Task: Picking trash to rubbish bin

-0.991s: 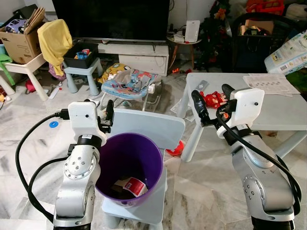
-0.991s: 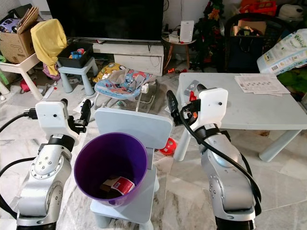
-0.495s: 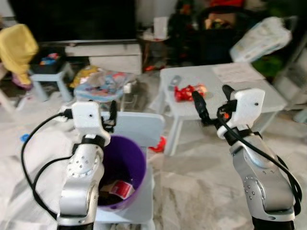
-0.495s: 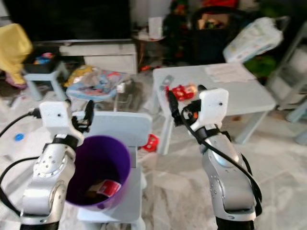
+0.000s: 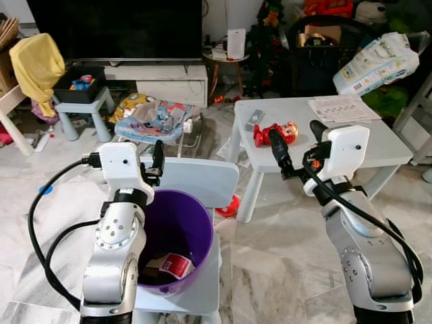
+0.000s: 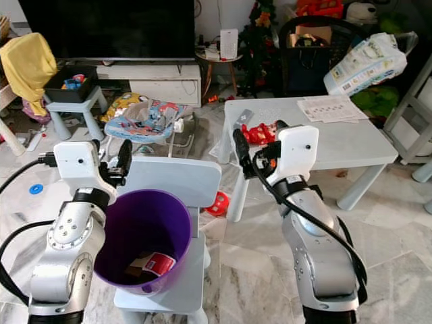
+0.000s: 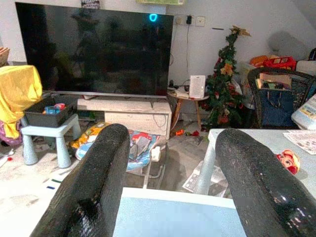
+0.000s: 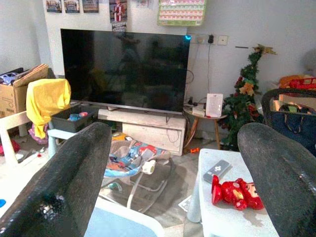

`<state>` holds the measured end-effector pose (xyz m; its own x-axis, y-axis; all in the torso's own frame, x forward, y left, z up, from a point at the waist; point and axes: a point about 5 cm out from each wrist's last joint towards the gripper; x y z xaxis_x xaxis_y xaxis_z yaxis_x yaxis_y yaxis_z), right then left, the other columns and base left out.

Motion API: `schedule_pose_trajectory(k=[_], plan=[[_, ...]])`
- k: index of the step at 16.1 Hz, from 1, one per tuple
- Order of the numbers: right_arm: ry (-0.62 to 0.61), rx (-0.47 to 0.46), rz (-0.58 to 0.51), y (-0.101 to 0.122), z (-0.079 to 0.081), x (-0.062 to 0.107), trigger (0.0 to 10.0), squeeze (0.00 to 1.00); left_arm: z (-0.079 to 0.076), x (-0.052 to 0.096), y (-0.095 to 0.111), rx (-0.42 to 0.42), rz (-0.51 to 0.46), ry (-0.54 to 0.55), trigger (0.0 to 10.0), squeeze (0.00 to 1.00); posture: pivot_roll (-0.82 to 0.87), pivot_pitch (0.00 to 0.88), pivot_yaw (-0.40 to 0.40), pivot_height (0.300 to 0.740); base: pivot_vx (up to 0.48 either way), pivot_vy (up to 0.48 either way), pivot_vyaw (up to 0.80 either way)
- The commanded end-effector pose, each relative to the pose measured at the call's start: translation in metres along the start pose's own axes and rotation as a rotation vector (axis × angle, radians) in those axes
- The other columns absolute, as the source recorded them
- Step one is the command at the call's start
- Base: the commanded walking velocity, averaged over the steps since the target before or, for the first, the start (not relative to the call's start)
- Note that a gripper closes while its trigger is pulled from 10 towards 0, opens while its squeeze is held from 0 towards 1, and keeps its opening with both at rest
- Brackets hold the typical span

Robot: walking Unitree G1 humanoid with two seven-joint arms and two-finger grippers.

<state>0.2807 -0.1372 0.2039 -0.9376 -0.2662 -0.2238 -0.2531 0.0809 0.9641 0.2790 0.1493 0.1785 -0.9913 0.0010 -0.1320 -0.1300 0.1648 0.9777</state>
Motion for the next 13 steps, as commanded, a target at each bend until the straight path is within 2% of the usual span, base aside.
schedule_pose_trajectory(k=[1,13], plan=[[0.007,-0.007,0.004,-0.0001,0.0002,-0.0006,10.0,0.00,-0.0002,-0.0003,-0.0016,0.006,0.015,-0.005,10.0,0.00,-0.03,0.034,-0.054,0.740,0.000,0.480,0.00],[0.011,-0.008,0.004,-0.0013,0.0009,-0.0031,10.0,0.00,0.0009,-0.0025,-0.0032,0.002,0.025,0.000,10.0,0.00,-0.03,0.025,-0.052,0.740,0.000,0.452,0.00]])
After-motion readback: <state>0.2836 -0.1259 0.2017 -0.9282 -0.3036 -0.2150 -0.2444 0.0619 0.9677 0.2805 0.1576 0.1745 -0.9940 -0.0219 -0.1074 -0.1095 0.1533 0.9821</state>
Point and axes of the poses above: a point about 5 cm out from each wrist's last joint towards the gripper, its own x axis pointing back from the gripper into the wrist, its own y axis along the axis of the wrist's last joint, z = x × y, and after that the axes turned 8 degrees about x, right-handed
